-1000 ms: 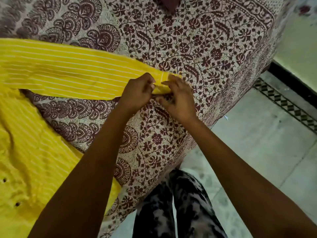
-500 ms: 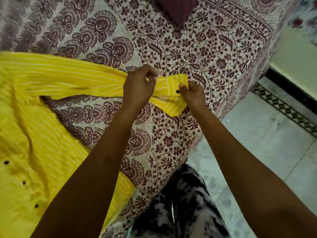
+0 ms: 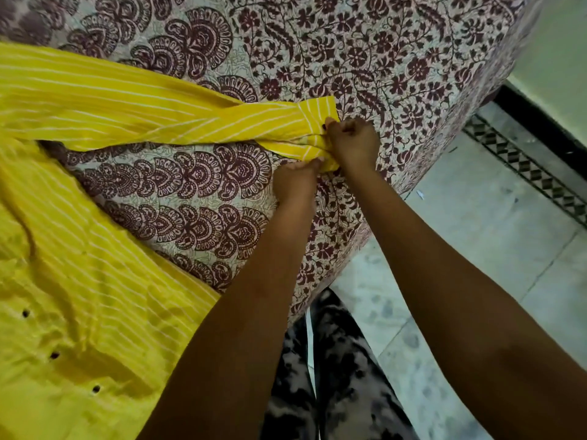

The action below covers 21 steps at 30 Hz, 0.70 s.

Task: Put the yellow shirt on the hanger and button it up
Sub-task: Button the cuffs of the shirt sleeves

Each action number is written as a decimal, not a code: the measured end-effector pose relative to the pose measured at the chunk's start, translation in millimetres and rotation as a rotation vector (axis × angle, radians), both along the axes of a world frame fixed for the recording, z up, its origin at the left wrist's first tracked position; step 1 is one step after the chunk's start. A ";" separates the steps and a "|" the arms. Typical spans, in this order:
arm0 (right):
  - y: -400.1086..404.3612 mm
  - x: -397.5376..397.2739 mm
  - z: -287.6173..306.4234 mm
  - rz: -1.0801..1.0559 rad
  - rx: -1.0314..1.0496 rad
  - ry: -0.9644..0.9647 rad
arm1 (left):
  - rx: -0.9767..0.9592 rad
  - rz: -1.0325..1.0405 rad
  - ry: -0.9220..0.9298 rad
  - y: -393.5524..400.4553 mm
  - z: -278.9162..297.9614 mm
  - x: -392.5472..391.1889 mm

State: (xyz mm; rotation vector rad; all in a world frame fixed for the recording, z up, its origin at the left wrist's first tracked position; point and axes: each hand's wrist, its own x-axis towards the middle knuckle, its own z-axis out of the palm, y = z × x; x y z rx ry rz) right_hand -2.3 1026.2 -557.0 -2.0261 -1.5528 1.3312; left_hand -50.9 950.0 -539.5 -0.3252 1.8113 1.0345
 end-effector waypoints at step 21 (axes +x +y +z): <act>11.4 20.6 13.0 0.054 -0.289 0.451 | 0.061 0.273 -0.132 33.7 20.1 22.3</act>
